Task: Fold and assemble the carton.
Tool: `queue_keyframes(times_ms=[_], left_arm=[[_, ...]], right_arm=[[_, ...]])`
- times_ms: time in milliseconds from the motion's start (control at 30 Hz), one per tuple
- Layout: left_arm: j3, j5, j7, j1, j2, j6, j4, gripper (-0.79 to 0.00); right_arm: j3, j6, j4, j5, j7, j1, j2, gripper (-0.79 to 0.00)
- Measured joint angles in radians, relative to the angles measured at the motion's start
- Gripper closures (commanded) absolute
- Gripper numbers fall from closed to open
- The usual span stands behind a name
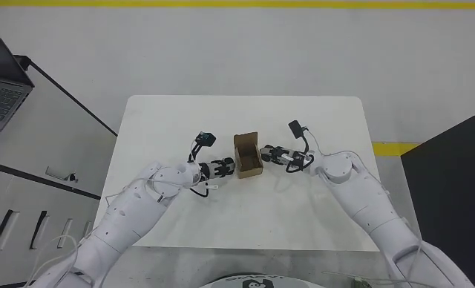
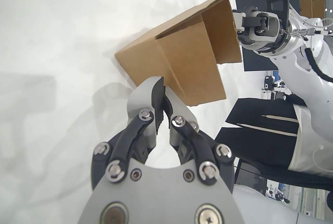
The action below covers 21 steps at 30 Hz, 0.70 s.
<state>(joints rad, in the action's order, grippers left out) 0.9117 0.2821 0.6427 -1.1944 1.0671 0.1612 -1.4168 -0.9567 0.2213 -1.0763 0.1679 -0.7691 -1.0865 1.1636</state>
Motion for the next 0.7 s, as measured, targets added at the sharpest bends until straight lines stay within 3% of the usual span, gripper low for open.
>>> queue_keyframes(times_ms=[400,700], left_arm=[[0.079,-0.033,0.030,-0.061,-0.019,0.015,-0.153,0.000],[0.038,-0.005,0.007,-0.026,-0.002,0.008,-0.135,0.000]], right_arm=[[-0.070,-0.007,-0.108,-0.011,-0.064,-0.052,-0.027,0.000],[-0.068,-0.024,-0.174,-0.069,-0.051,-0.061,-0.030,0.000]])
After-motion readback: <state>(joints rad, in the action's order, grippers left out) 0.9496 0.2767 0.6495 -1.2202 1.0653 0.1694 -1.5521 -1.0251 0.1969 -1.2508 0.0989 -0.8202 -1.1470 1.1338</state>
